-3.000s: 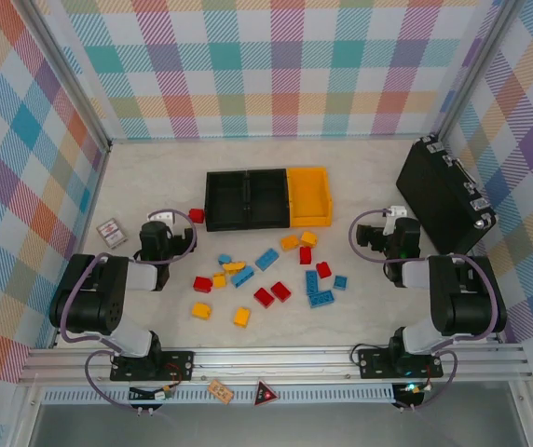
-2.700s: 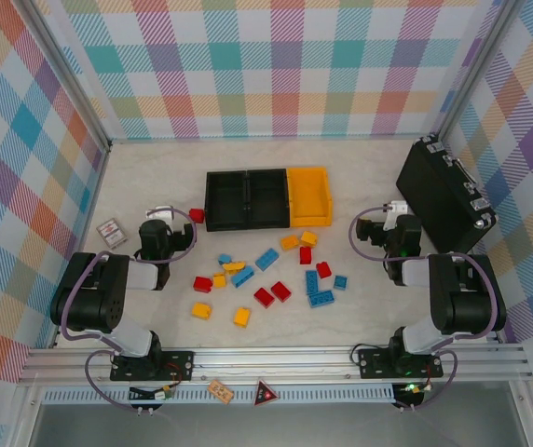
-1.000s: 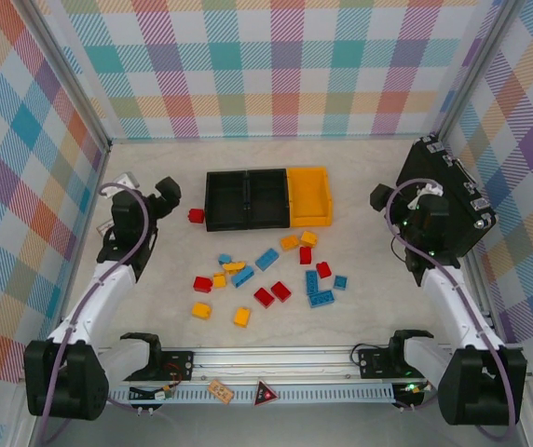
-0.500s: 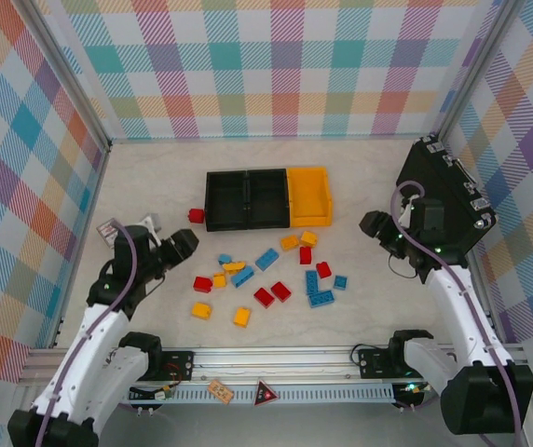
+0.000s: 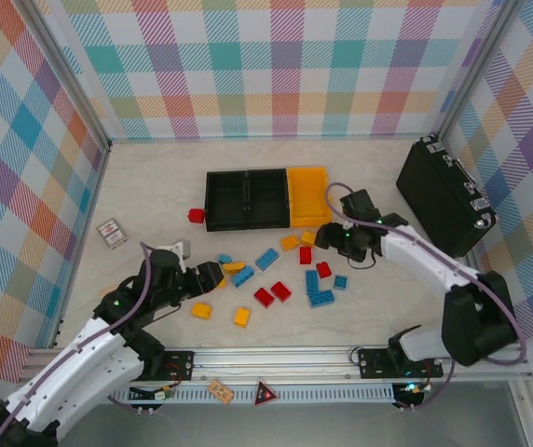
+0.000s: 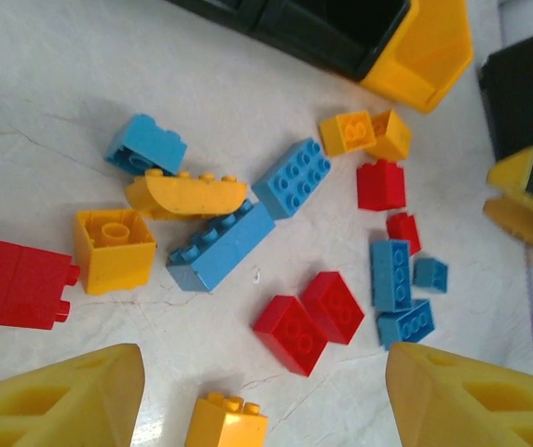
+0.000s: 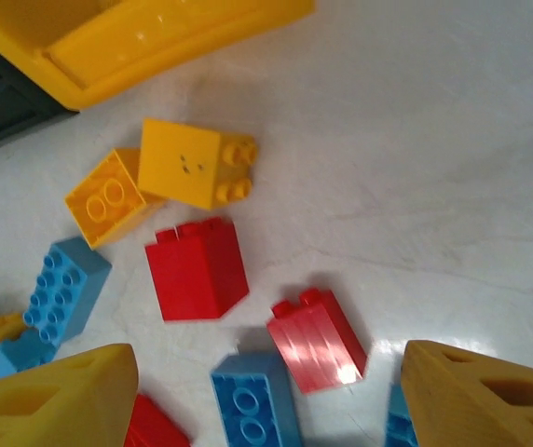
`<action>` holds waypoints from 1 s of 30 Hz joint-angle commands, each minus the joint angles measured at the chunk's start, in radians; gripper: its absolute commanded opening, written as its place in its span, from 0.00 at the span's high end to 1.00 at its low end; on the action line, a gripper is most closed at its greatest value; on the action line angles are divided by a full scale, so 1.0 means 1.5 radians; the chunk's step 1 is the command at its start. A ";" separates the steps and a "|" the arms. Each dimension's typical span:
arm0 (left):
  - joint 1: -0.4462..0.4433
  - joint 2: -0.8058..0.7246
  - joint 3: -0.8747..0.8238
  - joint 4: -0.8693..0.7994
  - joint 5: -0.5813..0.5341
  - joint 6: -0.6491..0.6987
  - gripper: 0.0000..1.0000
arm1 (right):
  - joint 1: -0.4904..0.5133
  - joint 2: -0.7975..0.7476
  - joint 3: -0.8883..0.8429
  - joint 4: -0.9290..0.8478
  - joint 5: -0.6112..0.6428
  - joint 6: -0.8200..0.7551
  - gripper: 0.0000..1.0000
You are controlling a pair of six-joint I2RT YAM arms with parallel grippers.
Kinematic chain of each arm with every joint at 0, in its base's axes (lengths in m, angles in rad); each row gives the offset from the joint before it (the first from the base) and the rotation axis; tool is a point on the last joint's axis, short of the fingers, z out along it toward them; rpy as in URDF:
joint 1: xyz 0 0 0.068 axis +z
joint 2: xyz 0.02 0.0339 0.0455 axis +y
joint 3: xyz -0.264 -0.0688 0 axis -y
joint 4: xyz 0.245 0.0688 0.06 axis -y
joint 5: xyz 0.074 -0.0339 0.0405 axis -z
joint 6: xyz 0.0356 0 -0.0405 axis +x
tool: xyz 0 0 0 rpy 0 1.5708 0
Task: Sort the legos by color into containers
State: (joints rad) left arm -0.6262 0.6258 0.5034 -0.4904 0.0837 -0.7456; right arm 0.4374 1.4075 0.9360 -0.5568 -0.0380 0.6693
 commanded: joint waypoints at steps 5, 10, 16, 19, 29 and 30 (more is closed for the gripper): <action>-0.092 0.097 0.023 0.062 -0.089 -0.005 0.30 | 0.033 0.125 0.087 0.017 0.038 0.037 0.24; -0.128 0.148 0.045 0.068 -0.112 0.004 0.30 | 0.045 0.198 0.134 0.021 0.039 0.049 0.24; -0.149 0.153 0.035 0.079 -0.127 -0.007 0.29 | 0.048 0.255 0.170 0.022 0.045 0.054 0.24; -0.153 0.153 0.026 0.082 -0.132 -0.015 0.29 | 0.048 0.280 0.188 0.022 0.045 0.053 0.25; -0.160 0.155 0.016 0.084 -0.147 -0.029 0.29 | 0.048 0.300 0.175 0.025 0.055 0.048 0.51; -0.161 0.157 0.015 0.085 -0.147 -0.030 0.29 | 0.048 0.294 0.170 0.024 0.058 0.046 0.54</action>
State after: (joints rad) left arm -0.8528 0.8593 0.5404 -0.3847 -0.1154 -0.7727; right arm 0.5037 1.8633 1.2118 -0.5129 0.0296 0.7418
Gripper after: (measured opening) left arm 0.709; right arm 0.479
